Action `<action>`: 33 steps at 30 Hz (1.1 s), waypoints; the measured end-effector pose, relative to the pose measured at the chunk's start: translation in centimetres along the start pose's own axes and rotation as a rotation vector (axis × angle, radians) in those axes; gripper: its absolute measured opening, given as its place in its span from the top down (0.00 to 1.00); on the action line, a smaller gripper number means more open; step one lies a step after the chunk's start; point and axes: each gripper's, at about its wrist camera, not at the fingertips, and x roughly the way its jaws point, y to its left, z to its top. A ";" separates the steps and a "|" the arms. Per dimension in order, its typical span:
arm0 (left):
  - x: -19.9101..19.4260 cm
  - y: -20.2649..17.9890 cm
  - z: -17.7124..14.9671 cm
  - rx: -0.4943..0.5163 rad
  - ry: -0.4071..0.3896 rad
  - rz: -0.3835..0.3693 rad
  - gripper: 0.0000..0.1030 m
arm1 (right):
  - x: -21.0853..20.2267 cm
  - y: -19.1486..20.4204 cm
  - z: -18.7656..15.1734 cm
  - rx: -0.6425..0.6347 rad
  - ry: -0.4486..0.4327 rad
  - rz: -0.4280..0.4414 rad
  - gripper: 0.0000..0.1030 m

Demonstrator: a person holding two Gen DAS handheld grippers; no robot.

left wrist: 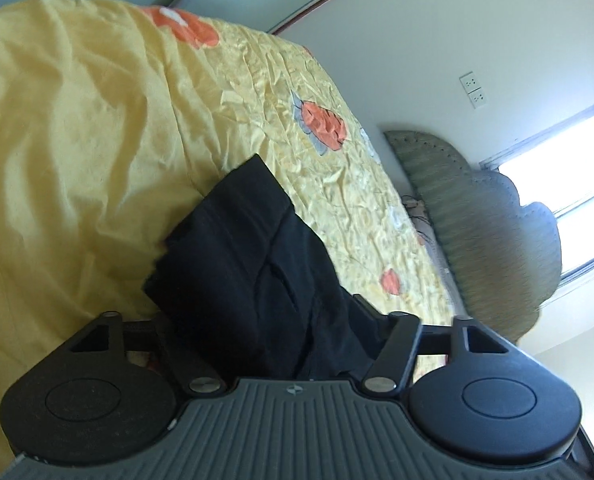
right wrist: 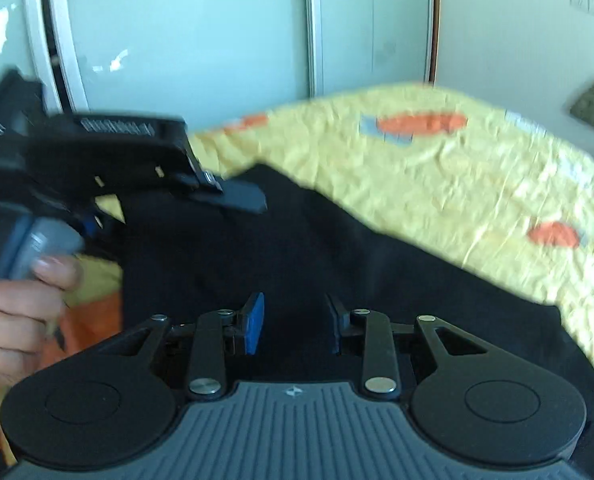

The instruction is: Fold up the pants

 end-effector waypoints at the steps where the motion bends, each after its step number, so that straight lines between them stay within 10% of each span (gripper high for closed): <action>1: 0.0 -0.3 -0.1 0.029 -0.005 0.028 0.50 | 0.4 -0.2 -0.3 -0.004 0.006 0.004 0.70; 5: -0.2 -1.6 -0.7 0.160 -0.036 0.122 0.78 | -0.8 -0.9 -0.4 0.057 -0.058 0.023 0.69; 19: -3.3 -11.7 -6.0 0.516 -0.211 0.166 0.82 | -3.2 -2.7 0.1 0.252 -0.222 0.110 0.68; 33: -2.2 -21.5 -14.0 0.729 -0.174 0.001 0.82 | -13.7 -7.9 -5.7 0.380 -0.393 -0.006 0.68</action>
